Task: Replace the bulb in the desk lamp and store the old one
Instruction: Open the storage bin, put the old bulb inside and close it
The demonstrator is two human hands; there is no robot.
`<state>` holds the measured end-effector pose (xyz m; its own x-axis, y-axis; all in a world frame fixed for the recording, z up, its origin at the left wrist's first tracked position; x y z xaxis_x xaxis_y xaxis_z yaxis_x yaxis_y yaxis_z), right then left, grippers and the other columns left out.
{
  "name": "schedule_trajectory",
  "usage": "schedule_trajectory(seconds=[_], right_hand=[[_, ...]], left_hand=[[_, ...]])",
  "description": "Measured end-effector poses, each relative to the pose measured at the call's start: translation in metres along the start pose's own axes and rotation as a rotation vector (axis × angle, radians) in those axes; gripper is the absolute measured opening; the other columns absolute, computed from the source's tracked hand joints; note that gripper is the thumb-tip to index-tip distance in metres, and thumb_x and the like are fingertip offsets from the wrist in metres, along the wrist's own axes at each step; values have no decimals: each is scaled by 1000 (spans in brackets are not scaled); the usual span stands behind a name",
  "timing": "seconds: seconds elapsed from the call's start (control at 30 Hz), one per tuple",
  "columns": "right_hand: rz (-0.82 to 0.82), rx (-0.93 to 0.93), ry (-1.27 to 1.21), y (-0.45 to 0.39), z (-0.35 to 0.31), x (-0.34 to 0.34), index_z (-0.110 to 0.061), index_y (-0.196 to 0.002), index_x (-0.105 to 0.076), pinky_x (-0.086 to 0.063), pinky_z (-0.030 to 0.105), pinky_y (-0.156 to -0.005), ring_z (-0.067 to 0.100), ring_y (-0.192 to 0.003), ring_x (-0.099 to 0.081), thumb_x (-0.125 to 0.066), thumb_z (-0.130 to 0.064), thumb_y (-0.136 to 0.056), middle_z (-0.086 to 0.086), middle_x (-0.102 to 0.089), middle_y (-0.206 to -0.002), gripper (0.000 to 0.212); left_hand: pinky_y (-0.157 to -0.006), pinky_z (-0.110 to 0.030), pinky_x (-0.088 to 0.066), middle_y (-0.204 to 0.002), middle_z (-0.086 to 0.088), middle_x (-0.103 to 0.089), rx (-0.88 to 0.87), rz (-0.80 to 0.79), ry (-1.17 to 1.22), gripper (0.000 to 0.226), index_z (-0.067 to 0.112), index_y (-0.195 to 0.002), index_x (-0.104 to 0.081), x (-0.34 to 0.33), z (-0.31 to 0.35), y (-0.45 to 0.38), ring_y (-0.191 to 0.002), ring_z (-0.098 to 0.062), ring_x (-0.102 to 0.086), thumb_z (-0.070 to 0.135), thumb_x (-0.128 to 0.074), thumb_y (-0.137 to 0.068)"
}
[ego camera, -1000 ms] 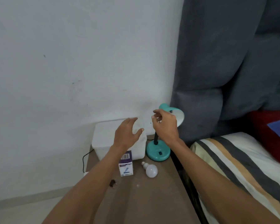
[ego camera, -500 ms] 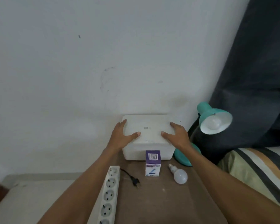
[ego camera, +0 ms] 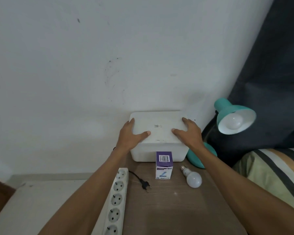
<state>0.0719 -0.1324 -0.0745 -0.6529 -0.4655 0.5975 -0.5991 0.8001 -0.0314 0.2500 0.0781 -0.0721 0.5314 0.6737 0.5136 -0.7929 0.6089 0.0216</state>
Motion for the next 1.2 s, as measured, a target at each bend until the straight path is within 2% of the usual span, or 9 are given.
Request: schedule_trajectory(seconds=[0.17, 0.27, 0.57, 0.7, 0.8, 0.9, 1.0, 1.1, 1.2], right_hand=[[17, 18, 22, 3, -13, 9, -16, -151, -39, -25, 41, -118, 26, -146, -28, -73, -41, -83, 10, -32, -158, 80], [27, 37, 19, 10, -22, 15, -15, -151, -38, -27, 43, -118, 27, -146, -29, -72, -42, -84, 11, -32, -158, 80], [113, 114, 22, 91, -33, 39, -14, -149, -41, -29, 40, -114, 28, -141, -35, -71, -39, -85, 10, -37, -155, 76], [124, 96, 46, 147, -9, 44, -14, -147, -43, -35, 45, -111, 30, -136, -42, -70, -41, -83, 11, -42, -151, 74], [106, 60, 92, 192, 13, 44, -15, -148, -43, -34, 42, -111, 30, -136, -41, -69, -41, -85, 11, -41, -152, 73], [110, 28, 143, 235, 38, 38, -18, -148, -43, -34, 40, -110, 31, -137, -41, -68, -41, -87, 10, -40, -154, 70], [73, -49, 147, 272, 72, 23, -21, -148, -43, -39, 42, -107, 31, -134, -44, -67, -42, -89, 9, -42, -152, 67], [59, -87, 159, 293, 103, 12, -21, -145, -48, -39, 43, -107, 32, -133, -45, -67, -45, -87, 10, -46, -150, 66], [37, -112, 205, 301, 129, 2, -19, -143, -51, -33, 45, -113, 31, -141, -36, -65, -50, -87, 10, -41, -154, 66]], left_hand=[[-101, -17, -26, -156, -7, -42, -27, 37, -26, 91, 7, -154, -37, 6, 14, 4, -143, -19, -39, 37, -84, -83], [-98, -18, -28, -152, -9, -46, -53, 51, -45, 85, 6, -151, -41, 12, 25, 12, -139, -21, -42, 35, -84, -84], [-112, -28, -35, -155, -5, -42, -117, 113, -52, 96, 9, -156, -35, 30, 33, 98, -142, -22, -41, 45, -84, -81], [-116, -37, -38, -154, -5, -45, -105, 132, -81, 99, 9, -153, -39, 22, 21, 153, -141, -23, -43, 51, -85, -76], [-117, -37, -37, -154, -7, -44, -90, 146, -86, 95, 8, -151, -42, 9, 1, 196, -141, -24, -42, 47, -87, -76], [-120, -45, -34, -160, -7, -39, -31, 158, -104, 100, 12, -153, -41, -7, -31, 237, -146, -26, -38, 54, -85, -74], [-123, -44, -25, -167, -5, -28, 53, 98, -177, 99, 17, -158, -32, -31, -66, 275, -152, -26, -27, 56, -79, -81], [-122, -41, -27, -167, -6, -26, 91, 23, -246, 99, 16, -161, -25, -52, -91, 297, -152, -28, -28, 59, -73, -85], [-122, -41, -29, -167, -6, -25, 127, -52, -275, 100, 18, -162, -19, -68, -106, 308, -151, -28, -30, 62, -68, -86]])
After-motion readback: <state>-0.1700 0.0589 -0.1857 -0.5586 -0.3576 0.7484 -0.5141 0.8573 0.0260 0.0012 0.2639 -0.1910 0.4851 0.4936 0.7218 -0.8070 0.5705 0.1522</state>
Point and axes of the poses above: each hand's wrist, its own y-axis away from the middle knuckle, its own x-axis out of the back of the hand, z = x × y, the point moved 9 cm from there along -y, towards the middle knuckle
